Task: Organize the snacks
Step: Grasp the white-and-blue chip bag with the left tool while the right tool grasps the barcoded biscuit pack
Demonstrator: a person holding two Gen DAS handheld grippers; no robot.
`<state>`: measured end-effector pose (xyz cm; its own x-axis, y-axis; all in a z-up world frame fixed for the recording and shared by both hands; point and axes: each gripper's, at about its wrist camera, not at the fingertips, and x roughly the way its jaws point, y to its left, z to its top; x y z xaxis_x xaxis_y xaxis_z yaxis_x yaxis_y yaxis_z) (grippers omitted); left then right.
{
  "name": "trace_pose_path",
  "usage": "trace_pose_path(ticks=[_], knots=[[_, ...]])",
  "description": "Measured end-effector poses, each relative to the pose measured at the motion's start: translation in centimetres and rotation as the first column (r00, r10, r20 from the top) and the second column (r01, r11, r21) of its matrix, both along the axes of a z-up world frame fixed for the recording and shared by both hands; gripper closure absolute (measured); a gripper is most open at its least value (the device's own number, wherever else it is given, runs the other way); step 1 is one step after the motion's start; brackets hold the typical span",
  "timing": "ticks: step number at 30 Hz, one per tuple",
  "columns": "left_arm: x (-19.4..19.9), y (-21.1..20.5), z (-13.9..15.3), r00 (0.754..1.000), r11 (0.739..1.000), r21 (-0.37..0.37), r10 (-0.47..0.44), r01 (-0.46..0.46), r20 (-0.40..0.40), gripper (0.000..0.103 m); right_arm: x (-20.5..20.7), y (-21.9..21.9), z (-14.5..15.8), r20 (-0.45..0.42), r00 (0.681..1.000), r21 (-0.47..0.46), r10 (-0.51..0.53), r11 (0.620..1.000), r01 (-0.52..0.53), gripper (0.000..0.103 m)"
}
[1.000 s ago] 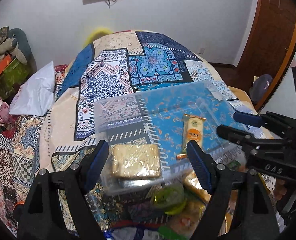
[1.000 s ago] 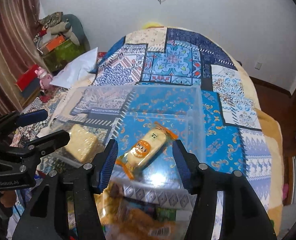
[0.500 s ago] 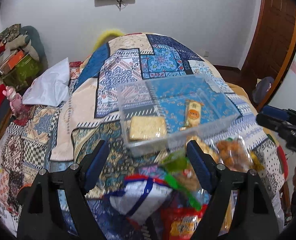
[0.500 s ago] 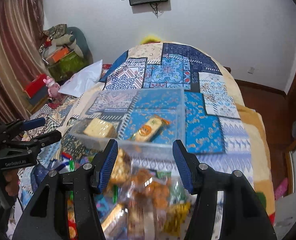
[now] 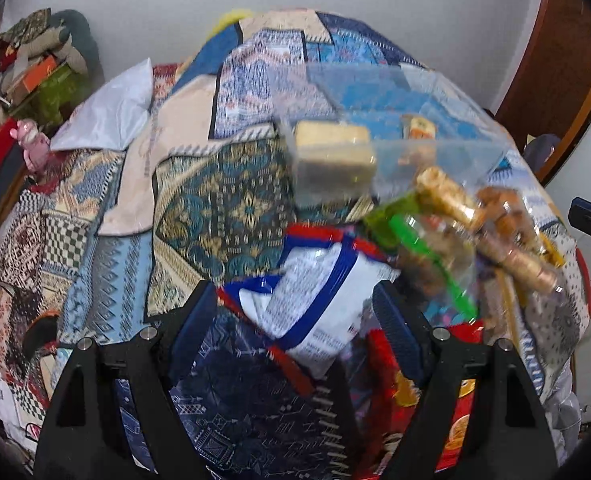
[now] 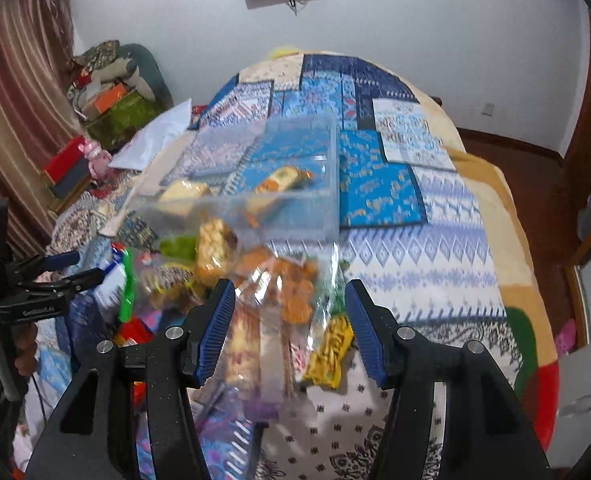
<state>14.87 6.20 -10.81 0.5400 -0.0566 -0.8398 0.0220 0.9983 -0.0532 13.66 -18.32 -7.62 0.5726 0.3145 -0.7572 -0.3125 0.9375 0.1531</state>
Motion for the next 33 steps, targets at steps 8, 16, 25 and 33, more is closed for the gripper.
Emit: trace_pose_path(ticks=[8,16,25,33], knots=[[0.6,-0.6,-3.6,0.997,0.999,-0.017,-0.032,0.031,-0.063,0.023,0.7,1.5,-2.8,-0.074,0.996,-0.016,0.052,0.998,-0.054,0.034],[1.8,-1.1,-4.5,0.997,0.998,-0.036,-0.046,0.044,-0.060,0.023,2.5,2.9,-3.8,-0.087,0.995,-0.017,0.050,0.999,-0.051,0.023],[2.0,-1.5,-4.9,0.998,0.997,-0.052,-0.054,0.054,-0.011,0.037,3.8,3.7,-5.1,-0.105,0.993,-0.038,0.052,0.998,-0.056,0.018],[1.2,-1.2,-4.5,0.999,0.996,-0.068,-0.052,0.052,0.000,0.052,4.0,3.6,-5.3,-0.101,0.992,-0.057,0.079,0.995,-0.085,0.020]])
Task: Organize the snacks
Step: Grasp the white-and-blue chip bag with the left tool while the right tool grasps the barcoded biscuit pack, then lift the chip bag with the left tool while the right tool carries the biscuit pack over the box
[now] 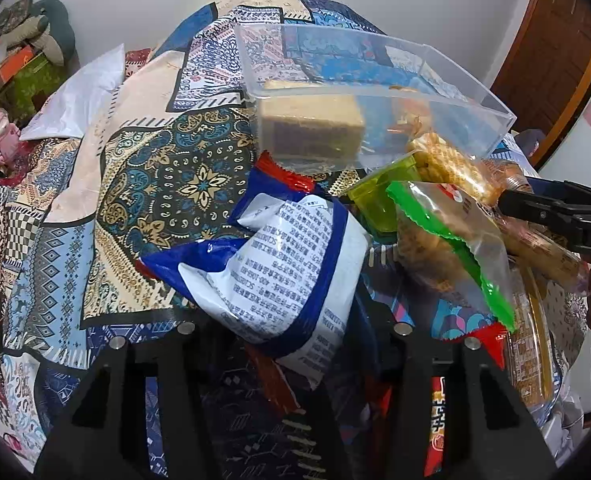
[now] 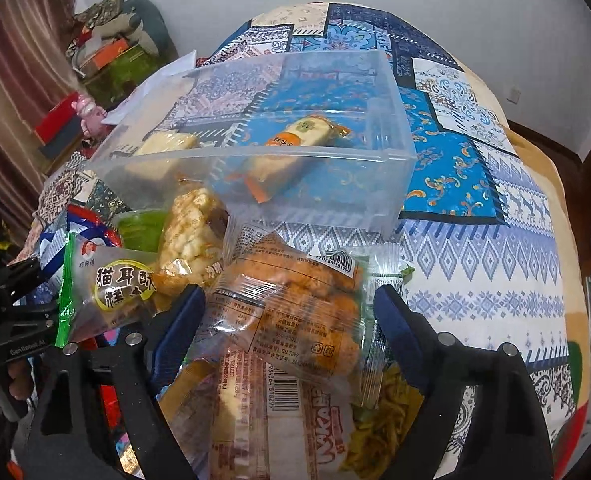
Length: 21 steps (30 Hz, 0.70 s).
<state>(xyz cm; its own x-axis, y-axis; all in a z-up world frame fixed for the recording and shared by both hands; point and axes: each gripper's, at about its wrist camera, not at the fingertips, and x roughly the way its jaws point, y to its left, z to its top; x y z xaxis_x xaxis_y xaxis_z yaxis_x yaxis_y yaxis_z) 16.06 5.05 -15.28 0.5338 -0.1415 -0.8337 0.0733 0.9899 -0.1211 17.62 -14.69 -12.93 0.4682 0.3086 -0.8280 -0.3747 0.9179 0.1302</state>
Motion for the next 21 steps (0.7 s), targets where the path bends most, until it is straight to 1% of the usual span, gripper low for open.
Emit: trace_pose_path(ticks=[5,7,10,13,16,19,21], knots=[[-0.9,0.6,0.8,1.000,1.000,0.003,0.016,-0.016,0.008,0.052,-0.6,0.3,0.3,0.027,0.999,-0.024,0.020,1.000,-0.019,0.034],[-1.2,0.8,1.2,1.000,1.000,0.005,0.024,-0.024,0.017,0.052,-0.9,0.6,0.6,0.037,0.999,-0.032,0.029,0.999,-0.028,0.046],[-1.6,1.1,2.2,0.999,0.999,-0.002,0.034,-0.033,0.035,0.052,-1.4,0.8,1.1,0.054,0.997,-0.049,0.045,0.998,-0.043,0.054],[-2.0,1.2,3.2,0.998,0.999,-0.003,0.040,-0.040,0.052,0.052,-1.9,0.6,1.5,0.062,0.996,-0.056,0.061,0.997,-0.057,0.058],[-2.3,1.2,4.0,0.997,0.999,-0.007,0.046,-0.045,0.065,0.052,-2.3,-0.1,2.0,0.061,0.996,-0.039,0.058,0.998,-0.055,0.072],[-2.6,1.0,4.7,0.996,0.999,-0.009,0.046,-0.045,0.075,0.052,-2.4,-0.8,2.6,0.051,0.998,-0.004,0.048,0.999,-0.048,0.082],[-2.8,0.8,5.2,0.996,0.999,-0.004,0.045,-0.045,0.083,0.052,-2.7,-1.3,3.0,0.041,0.998,0.019,0.041,0.999,-0.042,0.082]])
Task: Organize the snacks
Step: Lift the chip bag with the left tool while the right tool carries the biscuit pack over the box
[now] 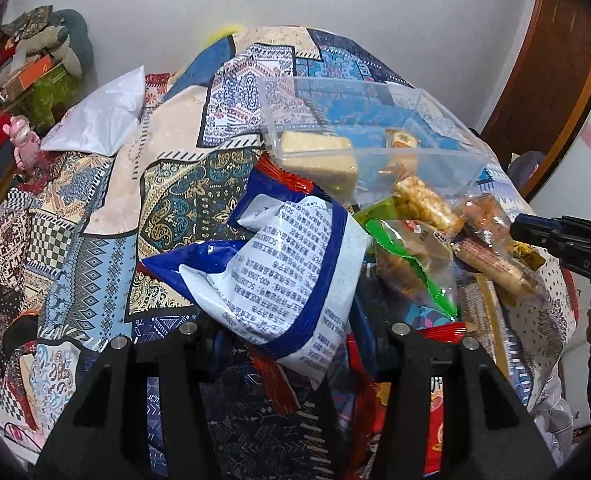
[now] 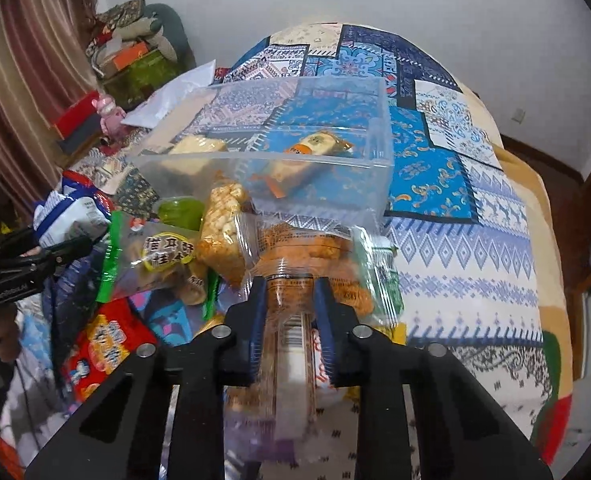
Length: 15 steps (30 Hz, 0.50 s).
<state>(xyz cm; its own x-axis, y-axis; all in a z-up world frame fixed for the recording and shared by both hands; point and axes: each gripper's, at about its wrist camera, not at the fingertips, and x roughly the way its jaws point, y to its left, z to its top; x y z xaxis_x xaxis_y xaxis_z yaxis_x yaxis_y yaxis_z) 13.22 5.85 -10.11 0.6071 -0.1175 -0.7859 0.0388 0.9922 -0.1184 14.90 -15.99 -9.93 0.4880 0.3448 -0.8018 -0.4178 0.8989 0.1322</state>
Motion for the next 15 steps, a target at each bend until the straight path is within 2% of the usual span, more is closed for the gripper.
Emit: trace_pose_path(ticks=[5,7,9,15], knots=[[-0.8,-0.5,0.8,1.000,1.000,0.006,-0.007,0.007,0.006,0.052,-1.3,-1.3,1.0,-0.035,0.999,0.049,-0.013,0.999,0.015,0.079],[-1.1,-0.6,1.0,1.000,1.000,0.005,-0.008,0.008,0.010,0.052,-2.0,-1.3,1.1,-0.032,0.999,0.045,-0.011,0.999,0.012,0.064],[-1.4,-0.6,1.2,1.000,1.000,-0.003,-0.009,0.010,0.010,0.052,-2.5,-1.1,0.6,-0.046,0.999,0.052,0.000,0.999,0.003,0.057],[-1.9,-1.1,1.3,1.000,1.000,0.005,-0.022,0.022,0.016,0.052,-2.2,0.3,-2.1,-0.102,0.994,0.021,0.023,1.000,-0.021,0.057]])
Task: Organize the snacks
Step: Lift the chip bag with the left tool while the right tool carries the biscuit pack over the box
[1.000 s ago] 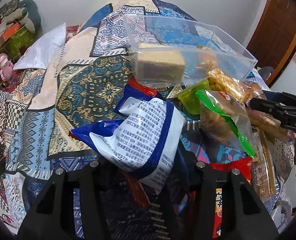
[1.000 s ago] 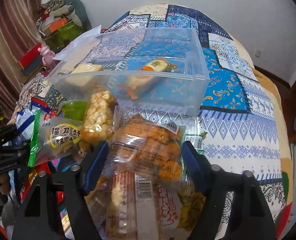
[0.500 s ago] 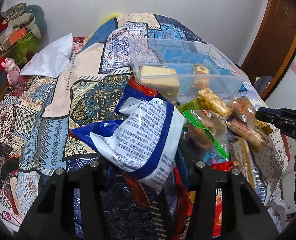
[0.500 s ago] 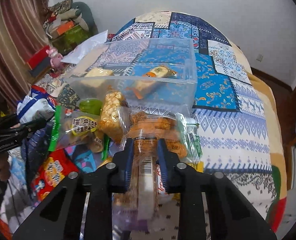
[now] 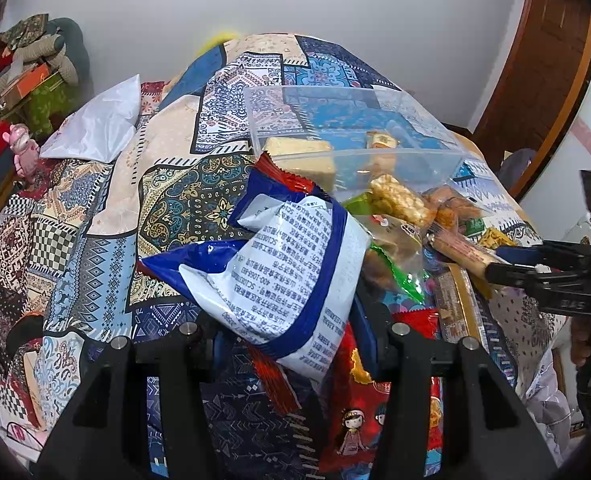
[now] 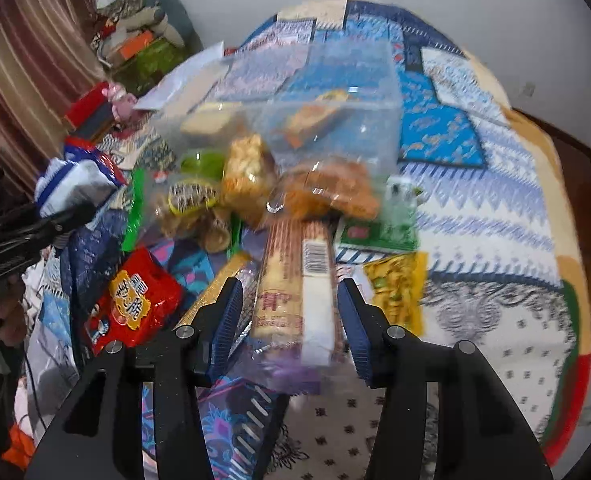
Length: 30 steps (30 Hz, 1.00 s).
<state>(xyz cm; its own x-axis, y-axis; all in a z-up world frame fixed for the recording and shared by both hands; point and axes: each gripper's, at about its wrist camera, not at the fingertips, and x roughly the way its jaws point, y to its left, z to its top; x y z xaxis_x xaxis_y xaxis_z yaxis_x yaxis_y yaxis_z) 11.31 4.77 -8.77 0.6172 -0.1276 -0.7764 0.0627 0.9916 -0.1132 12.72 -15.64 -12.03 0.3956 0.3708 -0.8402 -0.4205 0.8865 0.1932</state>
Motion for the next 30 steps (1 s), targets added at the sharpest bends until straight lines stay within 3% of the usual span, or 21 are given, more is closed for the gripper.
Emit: trace_pose_path(ticks=[4,14,30], knots=[[0.0,0.1,-0.1,1.000,1.000,-0.001,0.003,-0.003,-0.002,0.052,1.3,0.5,-1.5,-0.035,0.999,0.011,-0.021,1.000,0.021,0.056],[-0.1,0.1,0.5,1.000,1.000,-0.014,0.015,-0.014,0.005,0.052,1.4,0.2,-1.1,-0.030,0.999,0.030,-0.034,0.999,0.035,0.061],[0.8,-1.4,5.5,0.994,0.999,-0.032,0.017,-0.013,0.108,0.052,-2.0,-0.9,6.0,0.135,0.990,0.106,-0.038,0.994,0.024,0.061]])
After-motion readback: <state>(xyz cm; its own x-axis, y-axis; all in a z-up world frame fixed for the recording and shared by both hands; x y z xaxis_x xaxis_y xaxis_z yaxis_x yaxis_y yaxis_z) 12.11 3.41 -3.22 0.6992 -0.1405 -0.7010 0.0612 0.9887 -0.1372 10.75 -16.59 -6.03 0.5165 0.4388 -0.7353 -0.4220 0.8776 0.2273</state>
